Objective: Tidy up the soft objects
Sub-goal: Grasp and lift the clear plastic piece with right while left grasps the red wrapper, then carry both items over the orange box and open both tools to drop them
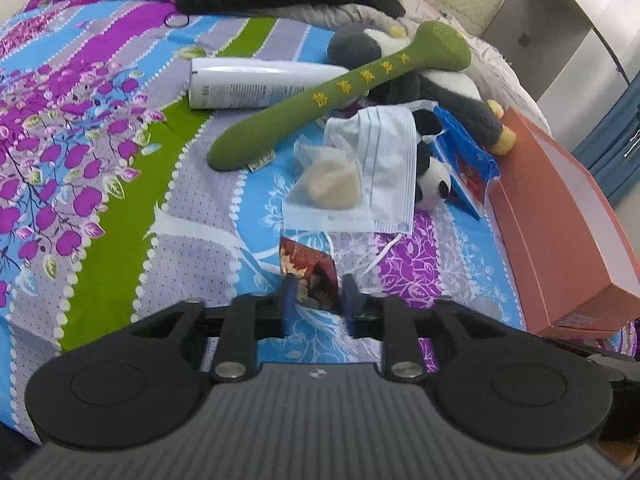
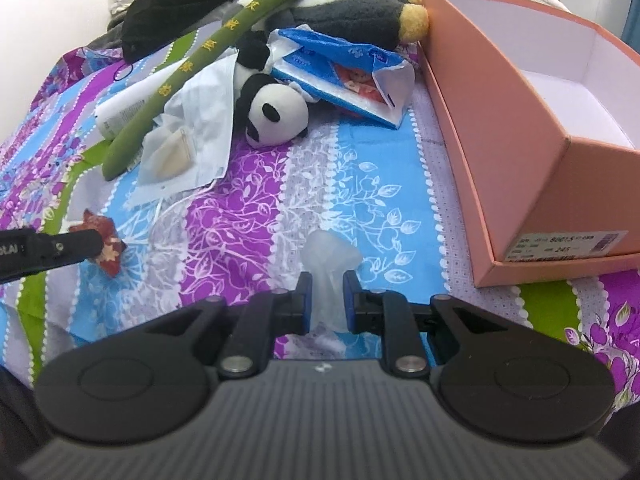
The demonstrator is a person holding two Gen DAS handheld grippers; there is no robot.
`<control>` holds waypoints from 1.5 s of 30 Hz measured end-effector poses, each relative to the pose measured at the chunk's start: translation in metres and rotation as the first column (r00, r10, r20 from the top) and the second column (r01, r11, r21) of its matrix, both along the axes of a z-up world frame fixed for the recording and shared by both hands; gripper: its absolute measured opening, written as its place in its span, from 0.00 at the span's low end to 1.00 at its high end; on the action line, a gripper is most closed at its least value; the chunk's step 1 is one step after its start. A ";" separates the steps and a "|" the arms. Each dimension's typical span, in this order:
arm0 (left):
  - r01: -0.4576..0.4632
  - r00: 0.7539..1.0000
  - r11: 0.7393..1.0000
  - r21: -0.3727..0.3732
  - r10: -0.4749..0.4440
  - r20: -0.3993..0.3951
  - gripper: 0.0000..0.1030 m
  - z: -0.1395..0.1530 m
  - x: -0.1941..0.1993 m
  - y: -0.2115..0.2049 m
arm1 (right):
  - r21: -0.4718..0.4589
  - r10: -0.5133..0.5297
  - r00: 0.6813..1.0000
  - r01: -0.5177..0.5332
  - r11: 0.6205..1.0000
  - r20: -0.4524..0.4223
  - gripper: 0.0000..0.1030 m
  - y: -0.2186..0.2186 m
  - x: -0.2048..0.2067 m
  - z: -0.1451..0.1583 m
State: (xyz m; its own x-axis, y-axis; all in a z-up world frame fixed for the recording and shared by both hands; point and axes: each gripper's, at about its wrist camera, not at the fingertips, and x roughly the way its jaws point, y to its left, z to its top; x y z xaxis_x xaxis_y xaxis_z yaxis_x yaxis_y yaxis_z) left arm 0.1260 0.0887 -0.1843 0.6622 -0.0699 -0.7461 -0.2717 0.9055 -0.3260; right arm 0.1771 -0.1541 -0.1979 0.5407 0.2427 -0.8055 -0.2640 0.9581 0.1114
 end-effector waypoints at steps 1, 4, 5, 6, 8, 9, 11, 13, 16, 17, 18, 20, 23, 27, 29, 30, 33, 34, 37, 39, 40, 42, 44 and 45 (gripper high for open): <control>0.002 1.000 1.000 -0.005 -0.002 -0.007 0.48 -0.001 0.001 0.001 | -0.003 0.002 1.000 -0.002 1.000 0.000 0.19 0.001 0.001 0.000; -0.010 1.000 1.000 -0.008 0.010 -0.020 0.48 -0.005 0.004 0.002 | -0.010 0.008 1.000 -0.008 1.000 -0.001 0.19 0.003 0.003 -0.001; -0.011 1.000 1.000 -0.010 0.011 -0.024 0.48 -0.007 0.005 0.002 | -0.012 0.009 1.000 -0.009 1.000 -0.002 0.19 0.003 0.003 -0.002; -0.012 1.000 1.000 -0.016 0.012 -0.027 0.48 -0.009 0.007 0.003 | -0.013 0.011 1.000 -0.011 1.000 -0.005 0.19 0.003 0.004 -0.003; -0.017 1.000 0.999 -0.036 0.017 -0.026 0.48 -0.012 0.011 0.003 | -0.011 0.011 1.000 -0.011 1.000 -0.011 0.19 0.002 0.005 -0.004; -0.014 1.000 0.999 -0.037 0.013 -0.028 0.48 -0.013 0.013 0.003 | -0.011 0.012 1.000 -0.012 1.000 -0.012 0.19 0.002 0.006 -0.004; 0.006 0.999 0.999 -0.034 -0.007 -0.031 0.48 -0.015 0.018 -0.001 | -0.014 0.016 1.000 -0.017 1.000 -0.013 0.19 0.003 0.006 -0.005; 0.025 0.999 0.999 -0.039 -0.026 -0.037 0.50 -0.017 0.022 -0.005 | -0.018 0.020 1.000 -0.020 1.000 -0.010 0.19 0.004 0.006 -0.005; 0.057 0.997 0.997 -0.047 -0.059 -0.056 0.48 -0.021 0.026 -0.013 | -0.016 0.020 1.000 -0.020 1.000 -0.011 0.20 0.003 0.006 -0.005; 0.064 0.996 0.997 -0.050 -0.067 -0.060 0.47 -0.022 0.027 -0.015 | -0.013 0.019 1.000 -0.020 1.000 -0.012 0.20 0.002 0.005 -0.005; 0.069 0.995 0.996 -0.051 -0.072 -0.062 0.42 -0.023 0.027 -0.018 | -0.010 0.019 1.000 -0.019 1.000 -0.012 0.20 0.002 0.005 -0.004; 0.081 0.994 0.995 -0.053 -0.084 -0.063 0.30 -0.025 0.026 -0.021 | -0.006 0.020 1.000 -0.020 1.000 -0.010 0.20 0.001 0.005 -0.003; 0.088 0.993 0.995 -0.045 -0.091 -0.072 0.29 -0.026 0.025 -0.026 | 0.000 0.019 1.000 -0.019 1.000 -0.005 0.19 0.000 0.004 0.001; 0.085 0.995 0.996 -0.019 -0.086 -0.059 0.29 -0.022 0.019 -0.027 | 0.018 0.018 1.000 -0.018 1.000 0.001 0.19 -0.002 0.001 0.008; 0.077 0.996 0.997 -0.008 -0.078 -0.052 0.29 -0.017 0.016 -0.026 | 0.017 0.019 1.000 -0.019 1.000 0.013 0.19 -0.003 -0.002 0.013; 0.074 0.996 0.997 -0.006 -0.074 -0.048 0.29 -0.014 0.014 -0.026 | 0.018 0.019 1.000 -0.020 1.000 0.020 0.19 -0.004 -0.003 0.017; 0.068 0.997 0.998 0.003 -0.068 -0.033 0.29 -0.002 0.009 -0.026 | 0.024 0.018 0.999 -0.019 1.000 0.041 0.19 -0.007 -0.007 0.030; 0.069 0.997 0.998 0.004 -0.069 -0.026 0.29 0.003 0.007 -0.027 | 0.028 0.018 0.999 -0.019 0.999 0.049 0.19 -0.008 -0.008 0.035; 0.075 0.997 0.997 0.022 -0.075 0.005 0.29 0.022 0.004 -0.031 | 0.041 0.016 0.997 -0.019 0.999 0.077 0.19 -0.012 -0.011 0.050; 0.082 0.996 0.996 0.030 -0.083 0.031 0.29 0.036 0.005 -0.034 | 0.050 0.020 0.995 -0.025 0.998 0.097 0.19 -0.014 -0.012 0.061; 0.086 0.995 0.996 0.033 -0.088 0.044 0.29 0.043 0.006 -0.036 | 0.052 0.026 0.994 -0.032 0.998 0.109 0.19 -0.015 -0.013 0.066; 0.096 0.992 0.994 0.046 -0.100 0.072 0.29 0.059 0.009 -0.041 | 0.057 0.032 0.990 -0.040 0.998 0.135 0.19 -0.018 -0.013 0.077; 0.107 0.989 0.993 0.053 -0.112 0.098 0.29 0.074 0.013 -0.046 | 0.071 0.032 0.986 -0.044 0.996 0.161 0.19 -0.022 -0.012 0.089; 0.114 0.986 0.992 0.056 -0.120 0.114 0.29 0.082 0.015 -0.050 | 0.078 0.031 0.984 -0.045 0.996 0.176 0.19 -0.024 -0.010 0.097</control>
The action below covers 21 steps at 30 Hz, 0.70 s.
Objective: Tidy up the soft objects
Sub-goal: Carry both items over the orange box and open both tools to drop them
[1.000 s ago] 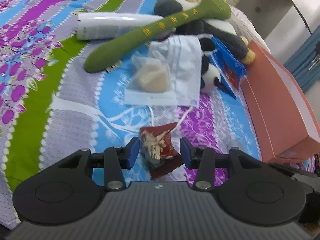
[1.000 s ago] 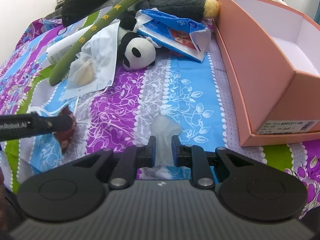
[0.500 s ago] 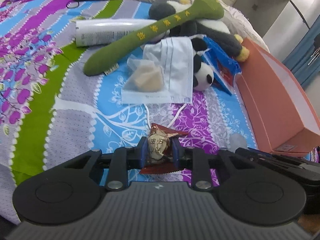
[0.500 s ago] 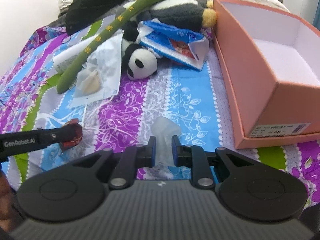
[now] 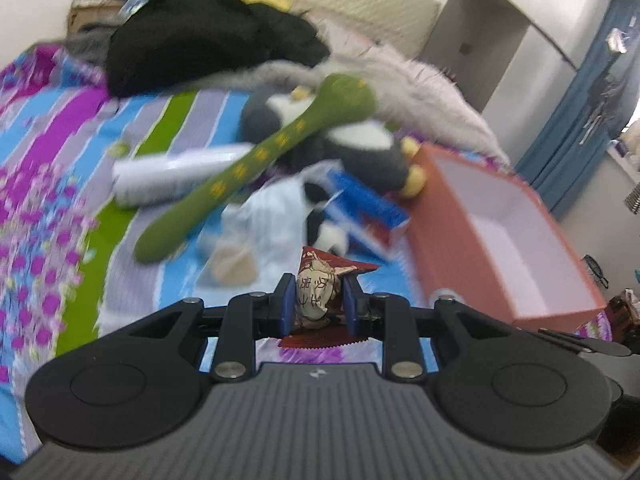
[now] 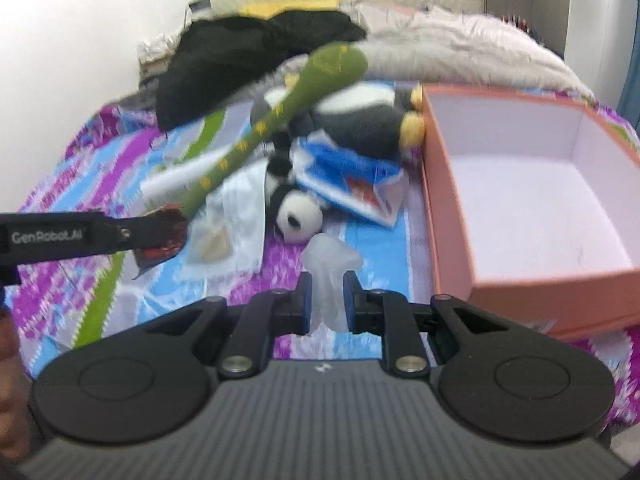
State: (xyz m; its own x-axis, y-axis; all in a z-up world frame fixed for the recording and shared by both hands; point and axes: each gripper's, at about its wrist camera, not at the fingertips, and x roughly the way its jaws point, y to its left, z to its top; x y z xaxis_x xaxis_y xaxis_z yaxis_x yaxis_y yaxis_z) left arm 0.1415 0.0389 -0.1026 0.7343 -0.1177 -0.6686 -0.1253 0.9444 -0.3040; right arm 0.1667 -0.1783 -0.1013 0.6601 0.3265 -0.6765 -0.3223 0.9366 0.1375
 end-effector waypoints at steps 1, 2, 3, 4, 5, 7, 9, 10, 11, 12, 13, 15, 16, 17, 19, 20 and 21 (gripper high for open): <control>0.008 1.000 1.000 0.004 -0.008 0.015 0.29 0.008 0.002 -0.004 | 0.007 0.000 1.000 0.000 1.000 0.014 0.19 -0.003 0.002 0.007; 0.016 0.999 1.000 0.010 -0.017 0.031 0.29 0.016 0.004 -0.008 | 0.016 -0.002 1.000 0.001 1.000 0.030 0.19 -0.005 0.002 0.015; 0.026 0.999 1.000 0.013 -0.026 0.046 0.29 0.023 0.006 -0.012 | 0.026 -0.003 0.999 0.001 1.000 0.049 0.19 -0.008 0.004 0.024; 0.035 0.998 0.999 0.016 -0.035 0.061 0.29 0.032 0.008 -0.017 | 0.035 -0.007 0.997 0.005 0.999 0.072 0.19 -0.012 0.006 0.034; 0.043 0.996 0.999 0.015 -0.044 0.074 0.29 0.041 0.011 -0.020 | 0.041 -0.013 0.996 0.009 0.999 0.091 0.19 -0.015 0.007 0.043; 0.060 0.993 0.998 0.008 -0.060 0.104 0.29 0.059 0.017 -0.028 | 0.053 -0.025 0.990 0.018 0.998 0.137 0.19 -0.023 0.011 0.062; 0.078 0.987 0.997 0.012 -0.079 0.142 0.29 0.079 0.022 -0.036 | 0.058 -0.035 0.983 0.025 0.998 0.180 0.19 -0.032 0.016 0.081; 0.086 0.983 0.996 0.015 -0.088 0.159 0.29 0.088 0.025 -0.041 | 0.061 -0.041 0.979 0.029 0.998 0.199 0.19 -0.037 0.018 0.090; 0.097 0.979 0.995 0.018 -0.098 0.176 0.29 0.098 0.028 -0.046 | 0.064 -0.048 0.976 0.035 0.997 0.213 0.19 -0.042 0.021 0.098; 0.110 0.975 0.994 0.025 -0.113 0.194 0.29 0.108 0.032 -0.052 | 0.068 -0.056 0.972 0.042 0.997 0.226 0.19 -0.048 0.025 0.106; 0.122 0.970 0.992 0.032 -0.126 0.207 0.29 0.116 0.036 -0.058 | 0.071 -0.062 0.970 0.047 0.996 0.235 0.19 -0.054 0.027 0.111; 0.144 0.961 0.989 0.039 -0.149 0.233 0.29 0.132 0.040 -0.072 | 0.067 -0.080 0.965 0.065 0.996 0.250 0.19 -0.068 0.033 0.122; 0.160 0.957 0.987 0.031 -0.163 0.240 0.29 0.138 0.043 -0.078 | 0.063 -0.089 0.963 0.075 0.995 0.254 0.19 -0.075 0.036 0.126; 0.184 0.952 0.983 0.016 -0.182 0.245 0.29 0.144 0.048 -0.085 | 0.062 -0.099 0.962 0.086 0.994 0.256 0.19 -0.083 0.040 0.130; 0.220 0.944 0.975 0.011 -0.216 0.249 0.29 0.154 0.056 -0.099 | 0.055 -0.117 0.962 0.107 0.993 0.247 0.20 -0.097 0.048 0.136; 0.234 0.941 0.972 0.019 -0.232 0.247 0.29 0.157 0.061 -0.109 | 0.049 -0.126 0.963 0.117 0.992 0.239 0.20 -0.104 0.054 0.138; 0.247 0.938 0.969 0.026 -0.246 0.244 0.29 0.160 0.067 -0.117 | 0.043 -0.140 0.964 0.133 0.990 0.225 0.20 -0.112 0.059 0.139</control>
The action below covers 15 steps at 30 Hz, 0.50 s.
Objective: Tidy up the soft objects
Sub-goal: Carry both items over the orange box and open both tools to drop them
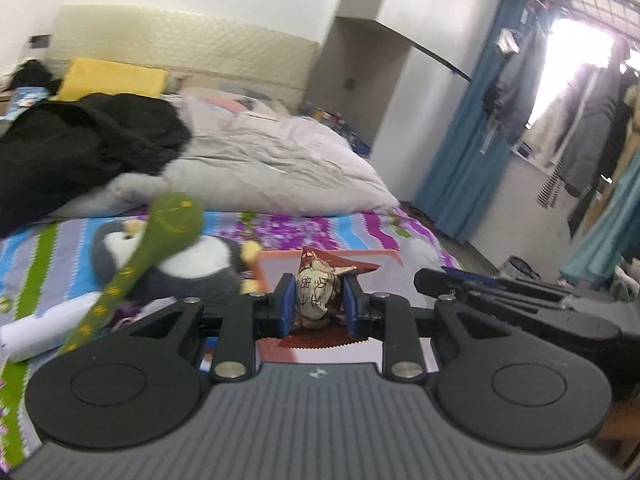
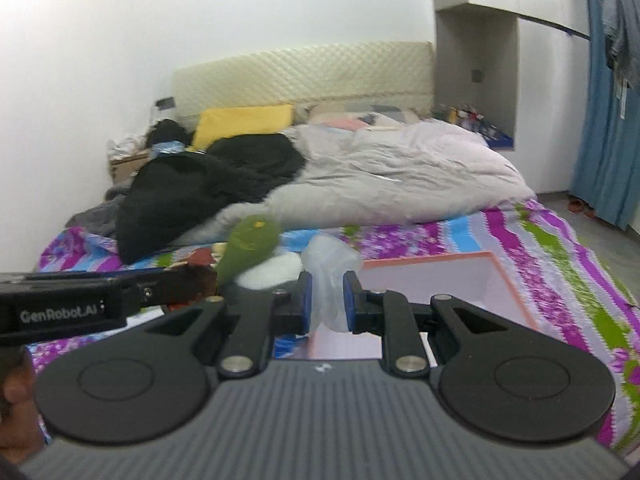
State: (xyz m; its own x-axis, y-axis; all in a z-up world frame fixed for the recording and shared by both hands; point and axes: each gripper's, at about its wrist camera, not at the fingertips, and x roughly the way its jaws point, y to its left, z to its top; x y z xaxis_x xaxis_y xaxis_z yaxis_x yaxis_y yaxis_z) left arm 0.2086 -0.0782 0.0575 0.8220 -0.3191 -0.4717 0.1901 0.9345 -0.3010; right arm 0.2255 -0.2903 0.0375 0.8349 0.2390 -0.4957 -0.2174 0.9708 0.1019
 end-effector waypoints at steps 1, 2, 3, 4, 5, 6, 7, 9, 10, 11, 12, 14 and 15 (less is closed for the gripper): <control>0.017 1.000 1.000 0.004 -0.017 -0.002 0.29 0.002 0.005 -0.008 | -0.003 -0.015 1.000 0.015 1.000 -0.021 0.20 -0.009 0.005 0.000; 0.040 0.999 0.999 0.002 -0.040 -0.011 0.29 0.005 0.013 -0.017 | -0.003 -0.026 0.999 0.025 1.000 -0.042 0.20 -0.017 0.010 -0.001; 0.065 0.998 0.998 -0.001 -0.065 -0.021 0.29 0.006 0.019 -0.025 | -0.003 -0.036 0.997 0.035 0.999 -0.069 0.20 -0.027 0.016 -0.003; 0.086 0.996 0.996 -0.005 -0.086 -0.033 0.29 0.007 0.025 -0.034 | -0.003 -0.047 0.995 0.047 0.999 -0.093 0.20 -0.035 0.021 -0.005; 0.102 0.993 0.995 -0.013 -0.103 -0.049 0.29 0.006 0.034 -0.043 | 0.000 -0.060 0.991 0.060 0.998 -0.116 0.20 -0.044 0.025 -0.009; 0.117 0.991 0.993 -0.012 -0.118 -0.063 0.29 0.004 0.041 -0.050 | 0.004 -0.069 0.987 0.070 0.998 -0.142 0.20 -0.053 0.030 -0.014; 0.132 0.988 0.991 -0.008 -0.132 -0.076 0.29 0.002 0.048 -0.058 | 0.005 -0.075 0.984 0.077 0.997 -0.161 0.20 -0.060 0.032 -0.019; 0.165 0.982 0.986 0.014 -0.163 -0.095 0.29 -0.005 0.065 -0.076 | 0.003 -0.086 0.976 0.089 0.996 -0.199 0.20 -0.073 0.040 -0.034; 0.181 0.979 0.983 0.028 -0.177 -0.106 0.29 -0.010 0.073 -0.085 | -0.001 -0.091 0.972 0.093 0.996 -0.215 0.20 -0.078 0.044 -0.041; 0.192 0.975 0.981 0.036 -0.187 -0.120 0.29 -0.016 0.081 -0.093 | -0.004 -0.096 0.968 0.097 0.995 -0.230 0.20 -0.083 0.049 -0.048; 0.204 0.971 0.978 0.040 -0.197 -0.132 0.29 -0.021 0.087 -0.100 | -0.007 -0.099 0.964 0.101 0.995 -0.247 0.20 -0.087 0.053 -0.058; 0.226 0.962 0.973 0.046 -0.215 -0.167 0.29 -0.036 0.102 -0.114 | -0.008 -0.102 0.956 0.104 0.995 -0.276 0.20 -0.095 0.062 -0.075; 0.231 0.959 0.972 0.049 -0.219 -0.181 0.29 -0.043 0.109 -0.118 | -0.012 -0.104 0.951 0.105 0.994 -0.291 0.20 -0.098 0.067 -0.084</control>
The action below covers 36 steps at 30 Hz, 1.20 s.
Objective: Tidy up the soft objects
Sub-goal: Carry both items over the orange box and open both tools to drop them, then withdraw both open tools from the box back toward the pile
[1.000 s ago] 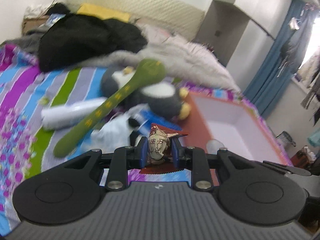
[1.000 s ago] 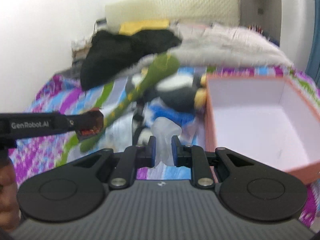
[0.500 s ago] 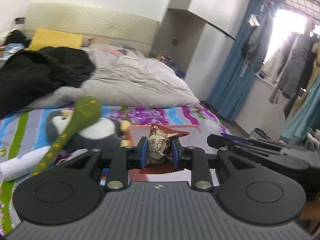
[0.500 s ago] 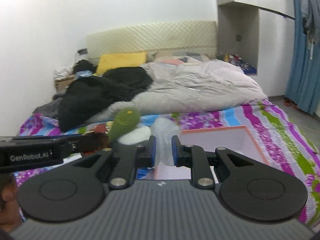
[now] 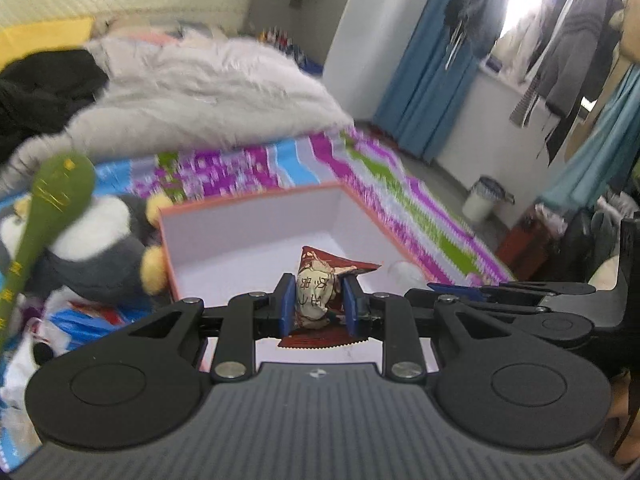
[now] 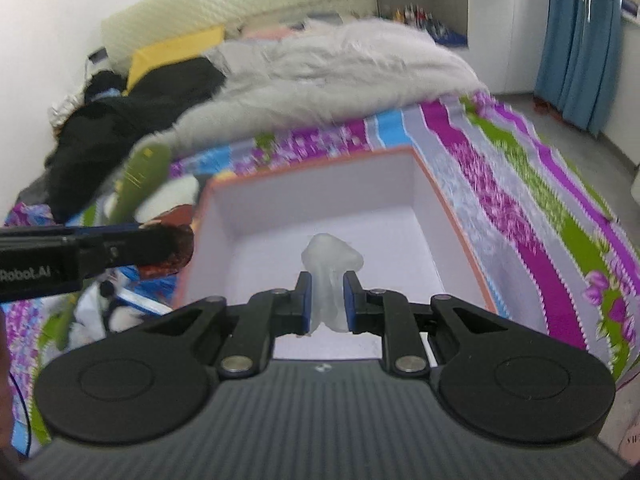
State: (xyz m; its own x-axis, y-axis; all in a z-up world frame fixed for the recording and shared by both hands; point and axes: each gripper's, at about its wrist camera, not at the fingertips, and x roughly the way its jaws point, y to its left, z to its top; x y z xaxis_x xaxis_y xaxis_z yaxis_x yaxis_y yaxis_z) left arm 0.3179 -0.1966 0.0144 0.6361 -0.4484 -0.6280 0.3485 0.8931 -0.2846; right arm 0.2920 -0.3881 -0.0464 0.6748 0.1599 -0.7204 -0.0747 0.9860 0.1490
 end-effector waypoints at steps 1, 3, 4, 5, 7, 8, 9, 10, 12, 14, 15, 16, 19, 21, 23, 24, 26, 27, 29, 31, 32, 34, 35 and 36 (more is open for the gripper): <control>0.006 1.000 1.000 0.007 -0.006 -0.016 0.29 -0.010 0.009 -0.005 | -0.002 -0.001 1.000 0.001 1.000 -0.018 0.20 -0.003 0.006 -0.009; 0.021 0.997 1.000 0.005 -0.021 -0.076 0.29 -0.034 0.027 -0.014 | 0.000 -0.007 0.998 0.007 1.000 -0.057 0.20 -0.010 0.020 -0.026; 0.030 0.993 1.000 0.005 -0.029 -0.111 0.29 -0.045 0.035 -0.018 | -0.001 -0.012 0.998 0.012 1.000 -0.070 0.21 -0.013 0.026 -0.034; 0.036 0.991 0.999 0.013 -0.034 -0.126 0.29 -0.057 0.042 -0.021 | 0.000 -0.013 0.997 0.013 1.000 -0.080 0.21 -0.016 0.032 -0.042; 0.044 0.988 0.998 0.036 -0.038 -0.152 0.29 -0.080 0.054 -0.026 | 0.009 -0.015 0.994 0.016 1.000 -0.109 0.21 -0.019 0.043 -0.056; 0.041 0.984 0.999 0.033 -0.034 -0.175 0.29 -0.093 0.062 -0.028 | 0.017 -0.012 0.993 0.014 1.000 -0.121 0.21 -0.021 0.046 -0.061; 0.038 0.981 0.999 0.029 -0.032 -0.193 0.29 -0.101 0.065 -0.029 | 0.025 -0.007 0.991 0.011 1.000 -0.133 0.21 -0.022 0.050 -0.066; 0.036 0.977 0.999 0.029 -0.030 -0.210 0.29 -0.109 0.069 -0.031 | 0.027 -0.004 0.990 0.008 1.000 -0.140 0.21 -0.022 0.054 -0.070; 0.038 0.972 0.999 0.037 -0.028 -0.233 0.29 -0.124 0.077 -0.033 | 0.019 -0.005 0.989 0.008 1.000 -0.148 0.21 -0.022 0.059 -0.075; 0.038 0.968 0.998 0.041 -0.026 -0.250 0.29 -0.133 0.082 -0.033 | 0.022 -0.004 0.988 0.007 1.000 -0.153 0.21 -0.023 0.062 -0.078; 0.040 0.967 0.999 0.037 -0.029 -0.253 0.29 -0.136 0.085 -0.032 | 0.023 -0.005 0.988 0.009 1.000 -0.155 0.23 -0.024 0.063 -0.078; 0.040 0.966 0.999 0.037 -0.029 -0.256 0.29 -0.138 0.086 -0.033 | 0.022 -0.007 0.988 0.011 1.000 -0.157 0.23 -0.025 0.064 -0.078; 0.036 0.966 0.999 0.038 -0.025 -0.258 0.41 -0.140 0.092 -0.033 | 0.019 -0.019 0.987 0.022 1.000 -0.158 0.32 -0.028 0.066 -0.078; 0.035 0.969 0.998 0.061 -0.019 -0.247 0.43 -0.138 0.092 -0.033 | 0.019 -0.021 0.987 0.025 1.000 -0.160 0.36 -0.029 0.065 -0.077; 0.040 0.972 0.997 0.069 -0.022 -0.236 0.44 -0.131 0.090 -0.031 | 0.028 -0.016 0.987 0.021 0.999 -0.159 0.38 -0.029 0.065 -0.074; 0.036 0.973 0.997 0.070 -0.019 -0.230 0.44 -0.128 0.089 -0.029 | 0.031 -0.019 0.988 0.024 0.999 -0.154 0.38 -0.029 0.064 -0.071; 0.025 0.976 0.998 0.065 -0.010 -0.218 0.44 -0.121 0.087 -0.024 | 0.035 -0.025 0.991 0.030 0.999 -0.130 0.38 -0.028 0.060 -0.062; 0.024 0.977 0.998 0.058 -0.011 -0.212 0.44 -0.115 0.084 -0.022 | 0.035 -0.027 0.993 0.031 0.999 -0.114 0.38 -0.027 0.057 -0.056; 0.019 0.981 0.998 0.053 -0.009 -0.191 0.44 -0.105 0.078 -0.018 | 0.036 -0.029 0.996 0.032 0.999 -0.079 0.38 -0.024 0.049 -0.043; 0.018 0.987 0.999 0.050 -0.010 -0.159 0.44 -0.092 0.069 -0.012 | 0.046 -0.029 0.999 0.031 0.998 -0.039 0.38 -0.019 0.040 -0.028; 0.018 0.989 0.999 0.049 -0.010 -0.146 0.44 -0.085 0.064 -0.010 | 0.048 -0.026 0.999 0.027 0.998 -0.019 0.38 -0.017 0.035 -0.021; 0.018 0.994 0.999 0.038 -0.014 -0.108 0.44 -0.069 0.051 -0.003 | 0.049 -0.017 1.000 0.015 0.999 0.025 0.38 -0.010 0.024 -0.006; 0.020 0.996 0.999 0.033 -0.017 -0.083 0.44 -0.060 0.043 0.001 | 0.054 -0.011 0.999 0.008 0.999 0.044 0.38 -0.006 0.019 0.001; 0.015 0.998 0.999 0.033 -0.012 -0.065 0.44 -0.052 0.036 0.005 | 0.061 -0.003 0.998 -0.001 0.998 0.064 0.38 -0.002 0.013 0.008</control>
